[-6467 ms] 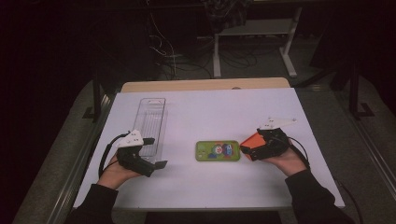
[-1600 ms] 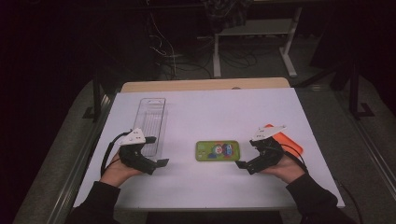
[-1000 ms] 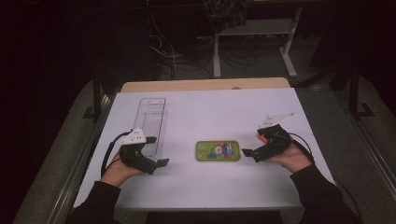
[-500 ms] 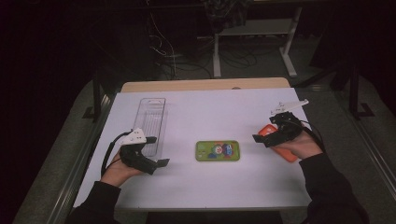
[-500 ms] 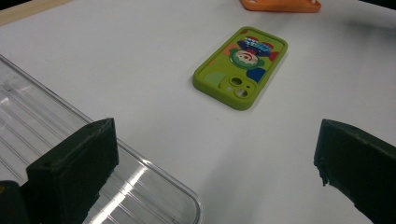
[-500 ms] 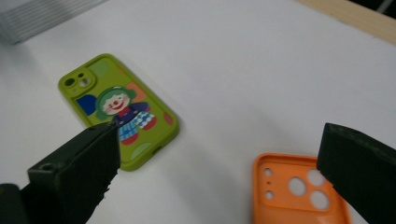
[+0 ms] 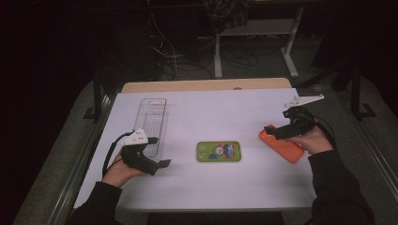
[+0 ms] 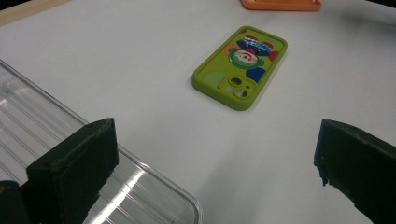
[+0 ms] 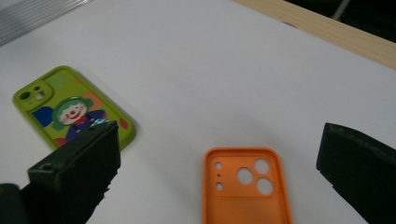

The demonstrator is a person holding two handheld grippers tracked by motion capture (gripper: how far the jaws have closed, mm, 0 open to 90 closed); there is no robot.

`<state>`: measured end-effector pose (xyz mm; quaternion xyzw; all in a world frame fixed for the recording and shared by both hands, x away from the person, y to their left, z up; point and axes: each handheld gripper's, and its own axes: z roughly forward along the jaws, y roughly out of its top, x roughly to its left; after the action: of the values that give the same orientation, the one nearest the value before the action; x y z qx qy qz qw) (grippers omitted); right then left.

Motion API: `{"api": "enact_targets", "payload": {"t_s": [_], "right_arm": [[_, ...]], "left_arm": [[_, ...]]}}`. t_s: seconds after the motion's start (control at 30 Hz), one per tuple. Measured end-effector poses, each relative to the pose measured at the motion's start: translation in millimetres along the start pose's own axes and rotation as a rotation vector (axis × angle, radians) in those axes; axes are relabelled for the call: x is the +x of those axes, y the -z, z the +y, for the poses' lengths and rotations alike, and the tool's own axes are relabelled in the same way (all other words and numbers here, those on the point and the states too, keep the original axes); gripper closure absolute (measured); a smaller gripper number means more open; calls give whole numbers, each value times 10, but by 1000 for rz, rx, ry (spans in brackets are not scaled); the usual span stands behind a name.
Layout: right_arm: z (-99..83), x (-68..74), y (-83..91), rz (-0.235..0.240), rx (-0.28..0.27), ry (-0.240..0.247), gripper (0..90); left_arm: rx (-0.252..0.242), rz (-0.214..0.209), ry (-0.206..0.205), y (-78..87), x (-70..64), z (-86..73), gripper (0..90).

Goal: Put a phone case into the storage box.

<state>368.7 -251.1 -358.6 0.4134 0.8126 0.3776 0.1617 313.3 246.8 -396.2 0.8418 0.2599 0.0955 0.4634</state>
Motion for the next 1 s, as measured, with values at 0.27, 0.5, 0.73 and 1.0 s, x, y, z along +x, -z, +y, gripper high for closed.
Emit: {"api": "enact_targets", "payload": {"t_s": [0.27, 0.5, 0.73, 1.0], "right_arm": [[-93, -169, 62, -61, -6, -61, 0], [-182, -247, 20, -71, 18, -85, 0], [-251, -288, -48, -74, 38, -87, 0], [-346, -309, -148, -64, 84, -92, 0]], "left_arm": [[-2, -2, 10, 8, -4, -3, 0], [-6, -3, 11, 9, -4, -3, 0], [-5, -5, 5, 14, 0, -1, 0], [-6, -5, 4, 21, 5, 0, 0]]}}
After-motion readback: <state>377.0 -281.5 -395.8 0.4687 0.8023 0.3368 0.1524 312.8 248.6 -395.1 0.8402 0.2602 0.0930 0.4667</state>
